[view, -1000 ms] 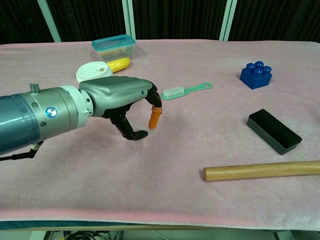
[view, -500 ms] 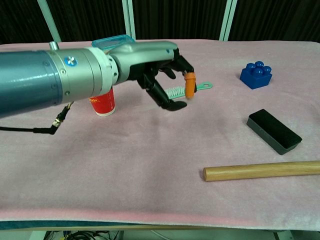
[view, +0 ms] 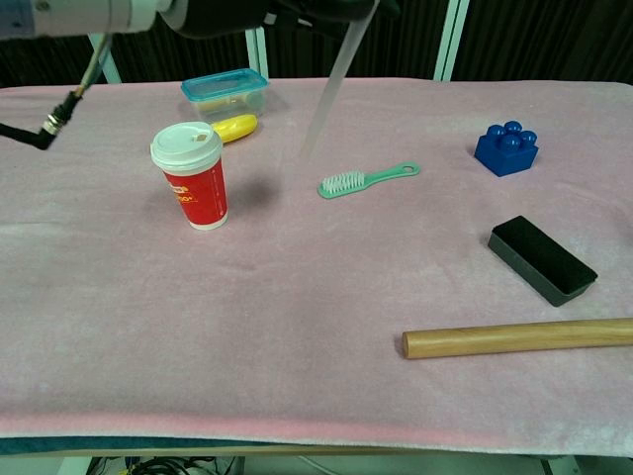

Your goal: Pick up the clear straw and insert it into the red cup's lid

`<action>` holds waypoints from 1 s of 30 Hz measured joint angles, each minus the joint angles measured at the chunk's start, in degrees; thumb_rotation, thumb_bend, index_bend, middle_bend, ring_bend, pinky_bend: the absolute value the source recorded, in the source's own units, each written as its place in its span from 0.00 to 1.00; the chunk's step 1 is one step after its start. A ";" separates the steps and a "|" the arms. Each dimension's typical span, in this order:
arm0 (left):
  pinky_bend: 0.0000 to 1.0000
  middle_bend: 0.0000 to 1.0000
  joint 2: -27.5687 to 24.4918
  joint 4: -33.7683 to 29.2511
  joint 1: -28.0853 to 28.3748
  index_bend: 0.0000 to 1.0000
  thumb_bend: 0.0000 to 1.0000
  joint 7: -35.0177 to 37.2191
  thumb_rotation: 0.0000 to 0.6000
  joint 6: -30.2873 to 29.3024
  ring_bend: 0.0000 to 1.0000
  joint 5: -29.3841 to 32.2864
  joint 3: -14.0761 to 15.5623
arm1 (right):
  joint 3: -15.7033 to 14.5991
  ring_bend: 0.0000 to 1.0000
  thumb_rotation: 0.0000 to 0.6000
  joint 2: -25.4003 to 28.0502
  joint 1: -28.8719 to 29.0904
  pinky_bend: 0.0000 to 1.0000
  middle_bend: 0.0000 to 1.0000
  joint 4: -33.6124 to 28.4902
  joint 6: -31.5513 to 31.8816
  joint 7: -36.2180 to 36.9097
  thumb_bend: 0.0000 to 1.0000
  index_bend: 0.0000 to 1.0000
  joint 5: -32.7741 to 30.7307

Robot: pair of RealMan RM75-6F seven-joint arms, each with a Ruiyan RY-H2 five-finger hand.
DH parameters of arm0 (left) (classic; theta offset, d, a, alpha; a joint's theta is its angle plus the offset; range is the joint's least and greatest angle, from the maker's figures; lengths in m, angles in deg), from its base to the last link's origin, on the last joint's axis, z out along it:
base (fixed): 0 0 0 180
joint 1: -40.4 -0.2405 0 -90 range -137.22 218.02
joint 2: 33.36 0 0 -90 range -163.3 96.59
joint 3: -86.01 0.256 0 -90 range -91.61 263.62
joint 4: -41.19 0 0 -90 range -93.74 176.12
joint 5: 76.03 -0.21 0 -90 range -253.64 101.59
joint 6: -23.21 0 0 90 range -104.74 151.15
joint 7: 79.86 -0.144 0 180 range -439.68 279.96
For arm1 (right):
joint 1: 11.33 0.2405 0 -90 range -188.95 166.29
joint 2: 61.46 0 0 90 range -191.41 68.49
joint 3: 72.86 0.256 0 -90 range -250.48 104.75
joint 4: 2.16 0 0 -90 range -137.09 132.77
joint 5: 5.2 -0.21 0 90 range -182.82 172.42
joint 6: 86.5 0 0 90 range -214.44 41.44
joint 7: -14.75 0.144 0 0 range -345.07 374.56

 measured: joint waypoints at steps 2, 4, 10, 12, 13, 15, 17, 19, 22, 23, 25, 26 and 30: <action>0.12 0.31 -1.65 -0.45 -1.16 0.62 0.42 3.71 1.00 1.06 0.04 -0.84 -1.54 | -0.02 0.06 1.00 0.00 0.00 0.18 0.03 -0.03 0.03 -0.07 0.24 0.08 0.05; 0.12 0.32 -3.47 -0.87 -2.54 0.62 0.42 7.90 1.00 2.24 0.04 -1.85 -3.20 | -0.05 0.06 1.00 0.00 -0.01 0.18 0.03 -0.06 0.06 -0.11 0.24 0.08 0.12; 0.13 0.33 -8.04 -1.27 -7.30 0.63 0.42 19.65 1.00 4.81 0.04 -5.42 -7.22 | -0.07 0.06 1.00 0.04 -0.03 0.18 0.03 -0.08 0.07 -0.17 0.24 0.08 0.09; 0.13 0.33 -8.88 -0.94 -8.77 0.63 0.42 23.31 1.00 5.21 0.04 -6.61 -8.18 | -0.09 0.06 1.00 0.05 -0.04 0.18 0.03 -0.09 0.07 -0.20 0.24 0.08 0.09; 0.13 0.33 -9.35 -0.53 -9.70 0.63 0.42 25.69 1.00 5.51 0.04 -7.43 -8.67 | -0.12 0.06 1.00 0.06 -0.03 0.18 0.03 -0.08 0.06 -0.28 0.24 0.08 0.15; 0.13 0.34 -10.03 0.62 -11.11 0.63 0.42 29.56 1.00 6.07 0.04 -9.57 -9.21 | -0.16 0.06 1.00 0.07 -0.02 0.18 0.03 -0.07 0.14 -0.43 0.24 0.08 0.32; 0.14 0.34 -10.40 1.85 -11.97 0.63 0.42 31.90 1.00 6.31 0.04 -12.12 -9.31 | -0.16 0.06 1.00 0.07 -0.07 0.18 0.03 -0.06 0.30 -0.48 0.24 0.08 0.34; 0.14 0.34 -10.65 3.41 -12.70 0.63 0.42 34.52 1.00 6.27 0.04 -15.35 -9.10 | -0.15 0.06 1.00 0.09 -0.10 0.18 0.03 -0.03 0.31 -0.53 0.24 0.08 0.26; 0.14 0.34 -10.90 5.77 -13.29 0.64 0.42 39.37 1.00 5.79 0.04 -19.73 -8.20 | -0.14 0.06 1.00 0.10 -0.13 0.18 0.03 -0.10 0.32 -0.46 0.24 0.08 0.22; 0.14 0.35 -10.96 6.54 -13.35 0.64 0.42 40.97 1.00 5.54 0.04 -21.00 -7.79 | -0.15 0.06 1.00 0.11 -0.15 0.18 0.03 -0.12 0.35 -0.44 0.24 0.08 0.26; 0.14 0.35 -11.03 8.51 -13.35 0.64 0.42 44.76 1.00 4.59 0.04 -24.06 -6.57 | -0.21 0.06 1.00 0.16 -0.18 0.18 0.03 -0.14 0.42 -0.42 0.24 0.08 0.44; 0.14 0.35 -11.01 9.44 -13.26 0.64 0.42 46.37 1.00 4.05 0.04 -25.40 -5.91 | -0.25 0.06 1.00 0.17 -0.19 0.18 0.03 -0.13 0.43 -0.42 0.24 0.08 0.49; 0.14 0.35 -10.64 13.91 -12.09 0.64 0.42 53.54 1.00 1.17 0.04 -30.71 -1.98 | -0.24 0.06 1.00 0.15 -0.17 0.18 0.03 -0.05 0.28 -0.42 0.24 0.08 0.31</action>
